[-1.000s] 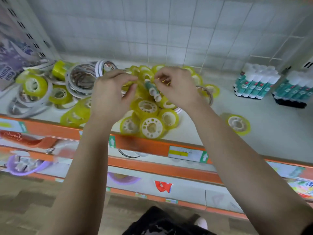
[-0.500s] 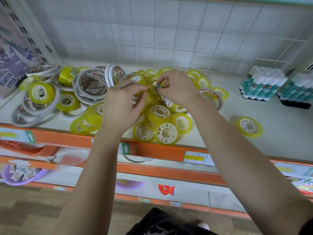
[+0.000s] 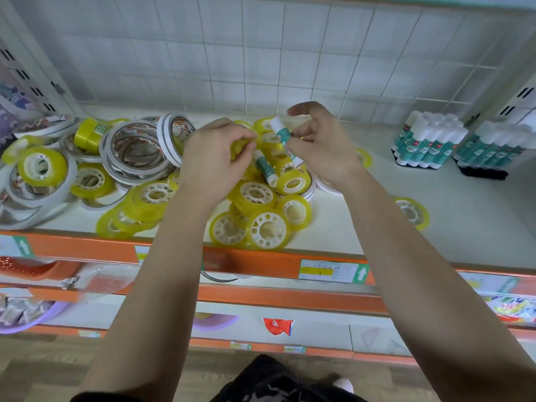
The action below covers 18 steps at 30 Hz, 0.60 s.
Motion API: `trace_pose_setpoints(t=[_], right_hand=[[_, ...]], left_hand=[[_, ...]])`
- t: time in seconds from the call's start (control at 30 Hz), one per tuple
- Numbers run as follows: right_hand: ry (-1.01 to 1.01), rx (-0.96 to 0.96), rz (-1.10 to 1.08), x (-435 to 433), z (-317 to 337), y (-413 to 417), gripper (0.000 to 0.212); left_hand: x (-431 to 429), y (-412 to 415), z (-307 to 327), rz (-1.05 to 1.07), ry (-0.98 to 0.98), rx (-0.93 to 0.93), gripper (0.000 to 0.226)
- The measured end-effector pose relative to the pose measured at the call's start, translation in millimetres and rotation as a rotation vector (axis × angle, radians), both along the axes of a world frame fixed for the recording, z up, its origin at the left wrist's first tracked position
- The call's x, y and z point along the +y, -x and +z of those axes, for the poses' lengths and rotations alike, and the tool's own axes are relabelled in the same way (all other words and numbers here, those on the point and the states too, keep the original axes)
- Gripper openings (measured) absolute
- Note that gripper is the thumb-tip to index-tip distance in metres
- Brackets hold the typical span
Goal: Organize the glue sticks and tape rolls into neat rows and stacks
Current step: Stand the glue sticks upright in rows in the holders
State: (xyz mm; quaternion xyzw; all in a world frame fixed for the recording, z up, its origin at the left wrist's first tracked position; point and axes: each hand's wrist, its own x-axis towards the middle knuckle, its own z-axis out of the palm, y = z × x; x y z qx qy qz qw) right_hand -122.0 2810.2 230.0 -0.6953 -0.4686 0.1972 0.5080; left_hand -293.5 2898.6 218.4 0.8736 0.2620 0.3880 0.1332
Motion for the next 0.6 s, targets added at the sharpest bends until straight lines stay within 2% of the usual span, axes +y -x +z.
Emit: trace_pose_setpoints(t=[0.13, 0.27, 0.43, 0.6], right_hand=[[0.018, -0.043, -0.025, -15.0, -0.3, -17.1, 0.055], [0.034, -0.041, -0.083, -28.7, -1.3, -30.9, 0.049], [0.022, -0.014, -0.103, -39.9, -8.3, -41.1, 0.045], [0.000, -0.002, -0.107, -43.3, -17.2, -46.4, 0.045]], left_hand=[[11.3, -23.1, 7.3, 0.013, 0.005, 0.217, 0.019], [23.0, -40.7, 12.6, 0.069, 0.000, 0.456, 0.020], [31.1, -56.5, 9.0, 0.088, 0.065, 0.545, 0.021], [35.0, -59.4, 2.7, 0.090, 0.109, 0.540, 0.038]])
